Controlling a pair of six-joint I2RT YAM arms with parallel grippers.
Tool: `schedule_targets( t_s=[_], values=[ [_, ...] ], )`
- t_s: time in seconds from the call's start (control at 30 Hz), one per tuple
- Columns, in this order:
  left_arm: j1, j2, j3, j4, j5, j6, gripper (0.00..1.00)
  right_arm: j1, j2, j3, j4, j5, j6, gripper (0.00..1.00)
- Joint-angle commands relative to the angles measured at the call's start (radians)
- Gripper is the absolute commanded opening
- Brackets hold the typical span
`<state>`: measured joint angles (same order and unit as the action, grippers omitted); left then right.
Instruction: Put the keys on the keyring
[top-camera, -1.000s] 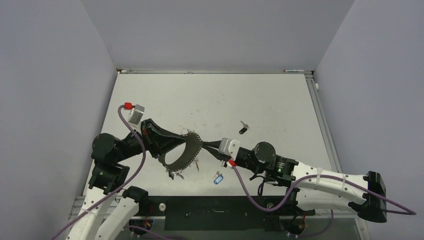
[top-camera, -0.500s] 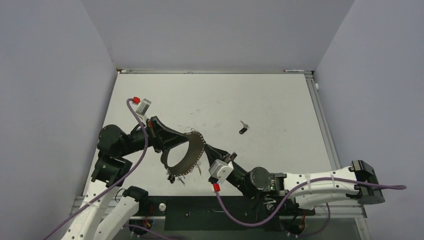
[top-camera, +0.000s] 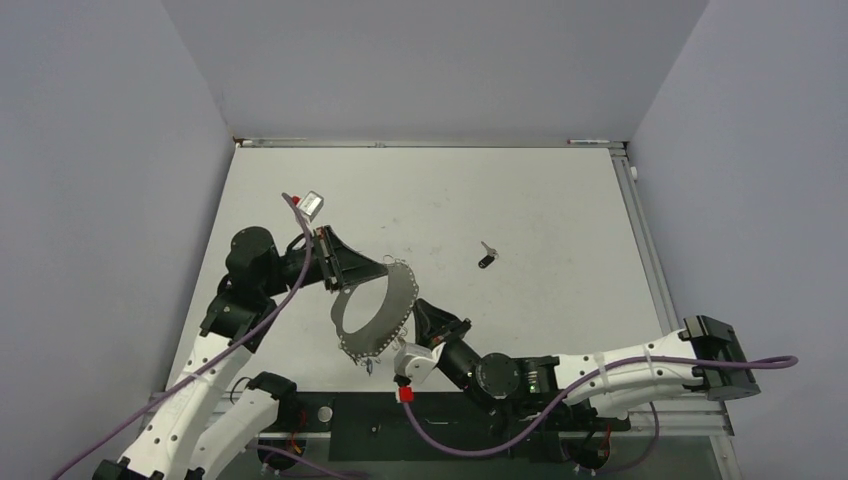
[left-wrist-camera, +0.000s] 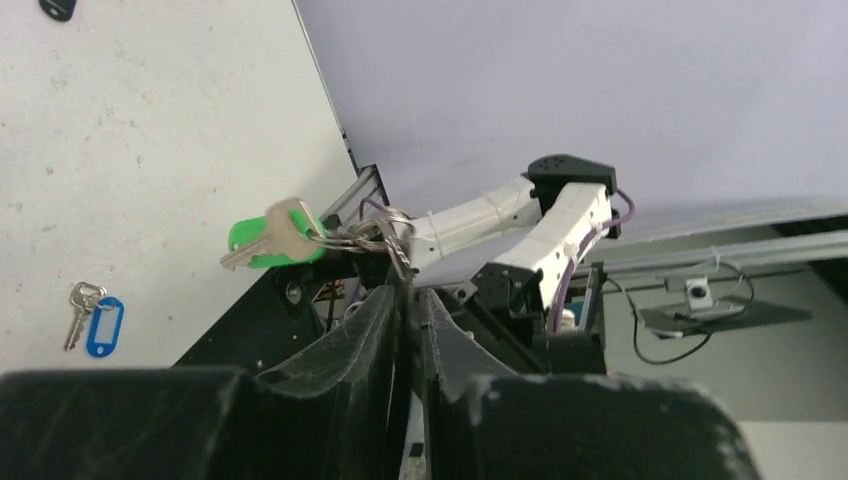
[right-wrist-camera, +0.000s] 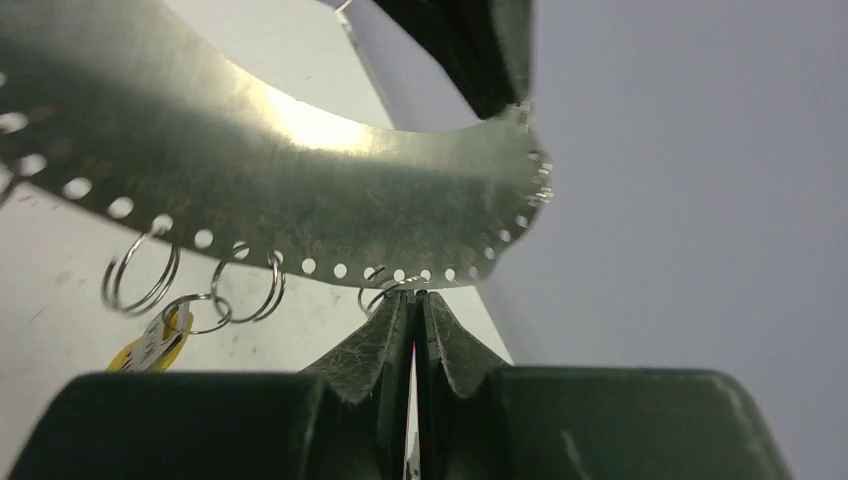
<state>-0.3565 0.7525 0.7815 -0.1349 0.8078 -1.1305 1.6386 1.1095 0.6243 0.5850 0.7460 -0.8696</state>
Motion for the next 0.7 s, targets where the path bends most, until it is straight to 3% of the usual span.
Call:
schedule_targets(
  t_s=[0.0,0.17,0.4,0.57,0.67],
  values=[
    [0.022,0.038,0.065,0.021,-0.061,-0.084,0.19,0.026,-0.024,0.067,-0.324,-0.056,0.178,0.05],
    [0.054,0.058,0.012,0.096,-0.047,-0.144,0.50,0.018,-0.040,0.158,-0.569,-0.132,0.395,0.05],
    [0.158,0.067,-0.003,0.092,-0.027,-0.054,0.62,-0.085,0.025,0.308,-0.846,-0.205,0.622,0.05],
    [0.168,0.073,0.015,-0.056,-0.144,0.207,0.70,-0.226,0.081,0.391,-0.923,-0.179,0.846,0.05],
    [0.165,0.053,0.018,-0.190,-0.310,0.380,0.79,-0.369,0.108,0.425,-1.003,-0.254,1.116,0.05]
  ],
)
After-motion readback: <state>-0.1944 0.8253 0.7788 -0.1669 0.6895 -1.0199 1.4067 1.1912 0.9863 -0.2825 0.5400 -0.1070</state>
